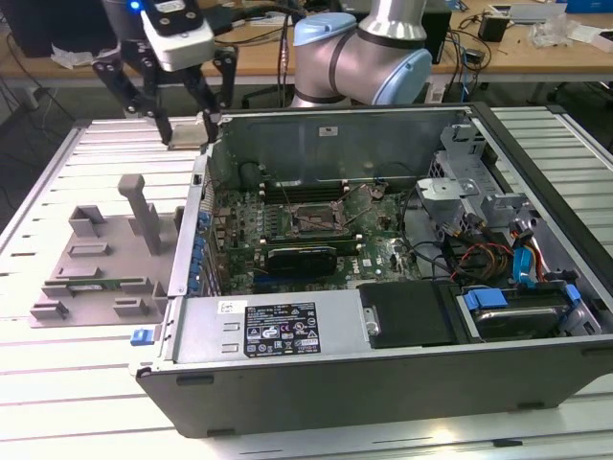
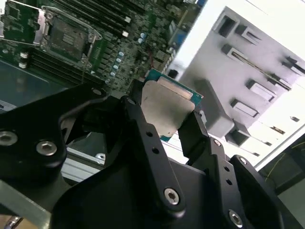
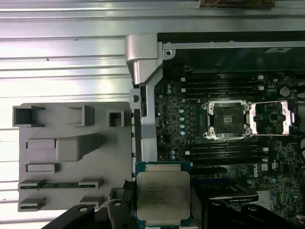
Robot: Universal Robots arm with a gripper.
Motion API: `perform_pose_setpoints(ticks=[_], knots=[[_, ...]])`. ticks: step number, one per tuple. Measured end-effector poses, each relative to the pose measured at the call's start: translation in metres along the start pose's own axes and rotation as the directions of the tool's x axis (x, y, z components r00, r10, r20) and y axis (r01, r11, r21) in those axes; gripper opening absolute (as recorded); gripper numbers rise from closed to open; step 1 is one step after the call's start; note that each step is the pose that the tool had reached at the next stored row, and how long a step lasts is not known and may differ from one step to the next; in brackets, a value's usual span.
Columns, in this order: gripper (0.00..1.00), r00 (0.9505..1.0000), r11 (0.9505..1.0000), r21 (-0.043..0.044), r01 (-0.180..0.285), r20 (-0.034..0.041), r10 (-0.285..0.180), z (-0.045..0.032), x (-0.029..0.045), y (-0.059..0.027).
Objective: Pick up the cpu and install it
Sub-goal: 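Pick up the cpu and move it towards the insertion slot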
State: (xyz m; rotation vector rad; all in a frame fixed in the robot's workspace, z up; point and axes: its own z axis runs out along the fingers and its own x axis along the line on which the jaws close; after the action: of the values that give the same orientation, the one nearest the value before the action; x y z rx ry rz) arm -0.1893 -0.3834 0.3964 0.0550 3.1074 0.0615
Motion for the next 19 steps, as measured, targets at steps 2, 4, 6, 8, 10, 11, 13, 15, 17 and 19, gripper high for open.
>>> perform_pose_setpoints(ticks=[2, 4, 6, 8, 10, 11, 13, 15, 17, 19], knots=[[0.55, 1.0, 1.0, 0.0, 0.0, -0.0001, 0.0, 0.0003, -0.0099, 0.0003], [0.55, 1.0, 1.0, -0.0002, 0.0, -0.0001, 0.0, 0.0007, -0.0198, 0.0007], [0.55, 1.0, 1.0, -0.0001, 0.0, -0.0002, 0.0, 0.0011, -0.0329, 0.0012], [0.55, 1.0, 1.0, 0.0, 0.0, -0.0003, 0.0, 0.0014, -0.0398, 0.0013], [0.55, 1.0, 1.0, -0.0001, 0.0, -0.0003, 0.0, 0.0017, -0.0493, 0.0017], [0.55, 1.0, 1.0, -0.0001, 0.0, -0.0004, 0.0, 0.0018, -0.0534, 0.0018], [0.55, 1.0, 1.0, 0.0, 0.0, -0.0004, 0.0, 0.0021, -0.0607, 0.0021], [0.55, 1.0, 1.0, 0.0, 0.0, -0.0004, 0.0, 0.0024, -0.0693, 0.0024], [0.55, 1.0, 1.0, 0.0, 0.0, -0.0004, 0.0, 0.0027, -0.0782, 0.0027], [0.55, 1.0, 1.0, 0.0, 0.0, -0.0004, 0.0, 0.0029, -0.0848, 0.0029]])
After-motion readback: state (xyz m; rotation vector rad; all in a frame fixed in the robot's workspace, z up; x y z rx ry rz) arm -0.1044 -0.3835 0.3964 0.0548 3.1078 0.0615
